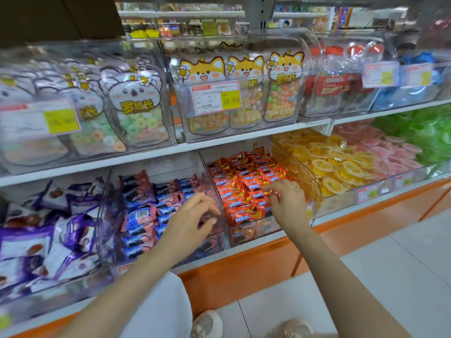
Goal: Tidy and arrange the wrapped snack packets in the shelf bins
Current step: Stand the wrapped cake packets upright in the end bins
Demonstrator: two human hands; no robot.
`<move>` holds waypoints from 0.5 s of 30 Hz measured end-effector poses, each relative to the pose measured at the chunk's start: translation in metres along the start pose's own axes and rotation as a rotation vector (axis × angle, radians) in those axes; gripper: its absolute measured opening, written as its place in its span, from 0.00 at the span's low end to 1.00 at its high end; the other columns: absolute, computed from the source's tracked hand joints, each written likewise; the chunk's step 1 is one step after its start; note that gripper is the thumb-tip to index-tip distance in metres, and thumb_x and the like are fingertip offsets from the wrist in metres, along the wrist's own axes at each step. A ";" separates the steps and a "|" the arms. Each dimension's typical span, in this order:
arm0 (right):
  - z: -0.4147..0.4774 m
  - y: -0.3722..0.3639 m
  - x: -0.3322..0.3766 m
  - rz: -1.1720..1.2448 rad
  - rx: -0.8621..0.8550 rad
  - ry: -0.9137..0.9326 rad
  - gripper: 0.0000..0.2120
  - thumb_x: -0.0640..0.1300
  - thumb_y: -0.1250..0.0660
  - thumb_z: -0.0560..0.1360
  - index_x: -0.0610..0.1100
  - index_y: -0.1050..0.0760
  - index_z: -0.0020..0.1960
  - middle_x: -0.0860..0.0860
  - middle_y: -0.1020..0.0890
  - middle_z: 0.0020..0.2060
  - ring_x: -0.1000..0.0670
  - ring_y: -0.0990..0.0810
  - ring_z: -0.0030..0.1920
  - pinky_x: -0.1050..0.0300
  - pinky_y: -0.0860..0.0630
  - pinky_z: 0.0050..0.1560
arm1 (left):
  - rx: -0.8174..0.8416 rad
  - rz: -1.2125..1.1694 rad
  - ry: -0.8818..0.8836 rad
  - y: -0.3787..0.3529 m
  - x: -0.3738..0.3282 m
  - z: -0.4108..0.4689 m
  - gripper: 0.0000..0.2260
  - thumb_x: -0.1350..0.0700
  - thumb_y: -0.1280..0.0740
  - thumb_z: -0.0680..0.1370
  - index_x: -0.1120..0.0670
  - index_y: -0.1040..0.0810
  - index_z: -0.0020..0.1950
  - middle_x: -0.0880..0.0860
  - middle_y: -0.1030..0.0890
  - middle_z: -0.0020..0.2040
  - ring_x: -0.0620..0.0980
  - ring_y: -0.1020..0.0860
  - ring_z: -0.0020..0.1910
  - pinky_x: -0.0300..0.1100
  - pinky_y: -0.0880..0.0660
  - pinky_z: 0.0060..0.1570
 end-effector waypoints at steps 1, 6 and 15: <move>-0.002 0.000 0.010 0.029 0.004 0.014 0.13 0.29 0.37 0.71 0.42 0.17 0.47 0.43 0.18 0.45 0.41 0.23 0.47 0.46 0.28 0.48 | -0.013 -0.014 0.024 0.006 0.004 -0.011 0.06 0.62 0.33 0.75 0.51 0.22 0.48 0.41 0.28 0.52 0.35 0.31 0.53 0.22 0.36 0.49; -0.016 -0.003 0.069 0.177 0.039 0.181 0.12 0.31 0.38 0.72 0.41 0.18 0.47 0.44 0.20 0.41 0.44 0.23 0.44 0.56 0.31 0.44 | -0.099 -0.072 0.044 0.041 0.014 -0.057 0.06 0.62 0.33 0.75 0.52 0.22 0.48 0.43 0.26 0.52 0.37 0.28 0.53 0.31 0.31 0.53; -0.062 -0.026 0.165 0.446 0.159 0.112 0.12 0.31 0.39 0.75 0.42 0.19 0.50 0.49 0.19 0.48 0.54 0.24 0.46 0.71 0.32 0.45 | -0.229 -0.066 0.028 0.104 -0.017 -0.123 0.06 0.59 0.33 0.75 0.51 0.22 0.50 0.39 0.28 0.52 0.35 0.28 0.55 0.29 0.31 0.52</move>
Point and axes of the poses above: each hand's wrist, its own z-axis towards the middle knuckle, its own y-axis out of the back of the hand, x = y × z, the point moved 7 cm from there along z, towards the middle knuckle
